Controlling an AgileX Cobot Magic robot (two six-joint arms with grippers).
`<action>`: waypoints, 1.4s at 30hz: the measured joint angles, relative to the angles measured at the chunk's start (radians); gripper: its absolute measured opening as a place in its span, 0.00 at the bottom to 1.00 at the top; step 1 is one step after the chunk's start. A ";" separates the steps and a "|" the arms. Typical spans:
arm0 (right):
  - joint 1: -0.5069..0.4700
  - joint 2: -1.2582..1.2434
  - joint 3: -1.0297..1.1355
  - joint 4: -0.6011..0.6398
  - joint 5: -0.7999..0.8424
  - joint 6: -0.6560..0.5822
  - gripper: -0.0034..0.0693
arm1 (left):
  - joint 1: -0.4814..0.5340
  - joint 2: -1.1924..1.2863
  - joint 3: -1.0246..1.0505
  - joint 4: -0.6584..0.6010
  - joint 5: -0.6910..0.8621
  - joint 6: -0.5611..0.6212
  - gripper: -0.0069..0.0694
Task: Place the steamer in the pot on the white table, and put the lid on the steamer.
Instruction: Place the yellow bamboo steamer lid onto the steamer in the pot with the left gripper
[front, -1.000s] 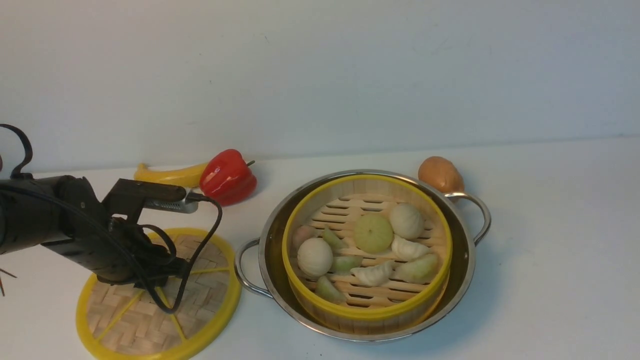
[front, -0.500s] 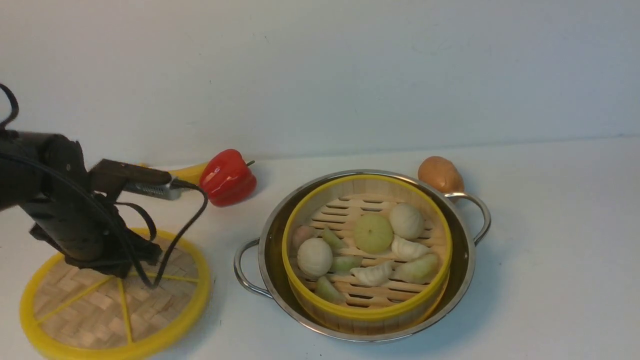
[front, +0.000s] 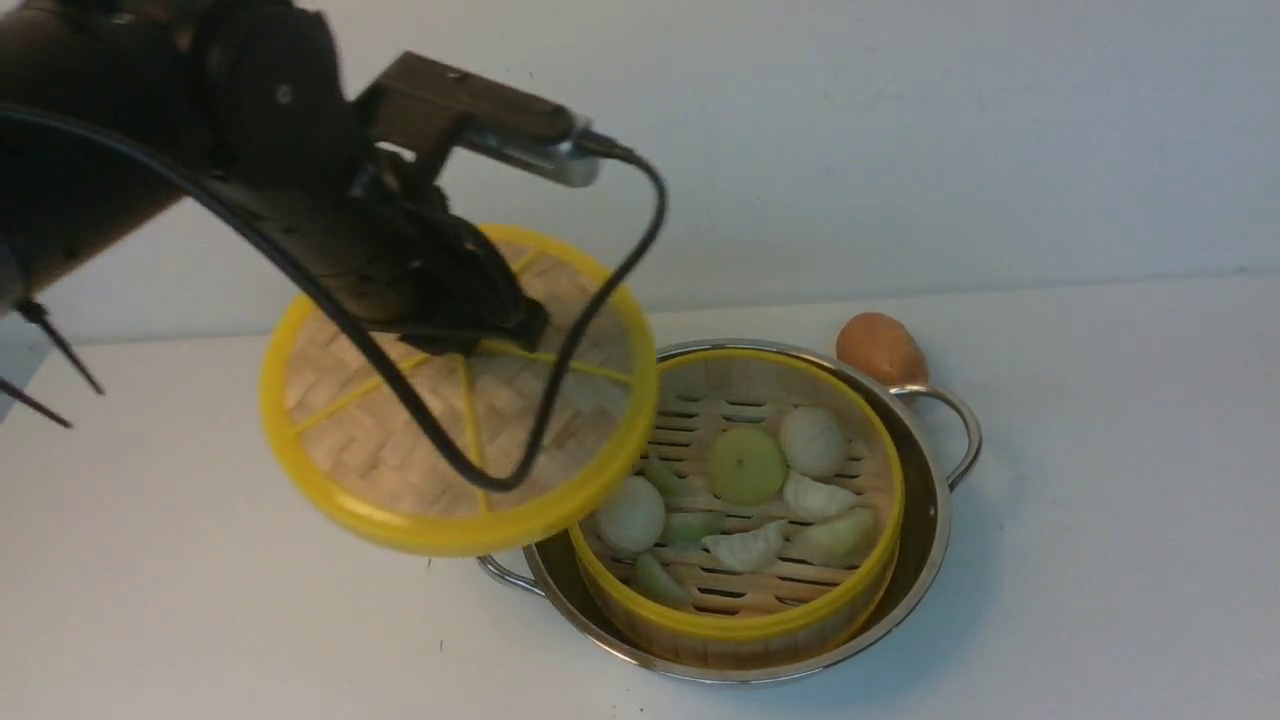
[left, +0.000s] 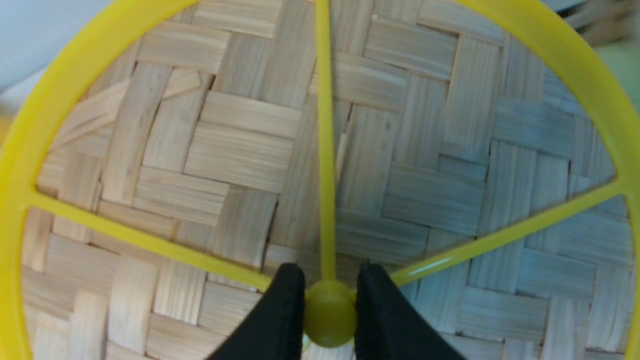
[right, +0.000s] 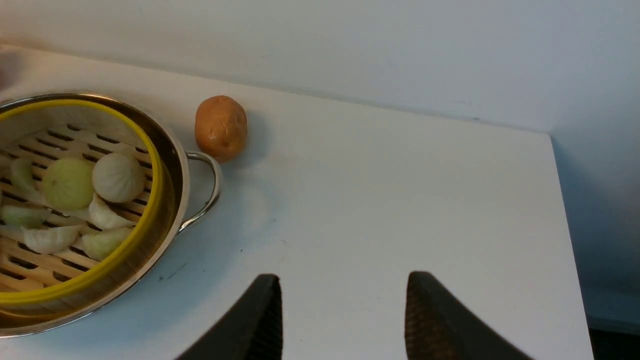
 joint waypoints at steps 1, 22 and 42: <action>0.000 -0.005 0.000 -0.001 0.000 0.000 0.52 | -0.027 0.027 -0.012 -0.001 -0.017 -0.013 0.25; 0.044 -0.058 0.000 -0.004 0.000 0.000 0.52 | -0.154 0.251 -0.122 -0.175 -0.126 0.002 0.25; 0.044 -0.058 0.000 -0.009 0.000 0.000 0.52 | -0.154 0.320 -0.128 -0.190 -0.153 0.022 0.25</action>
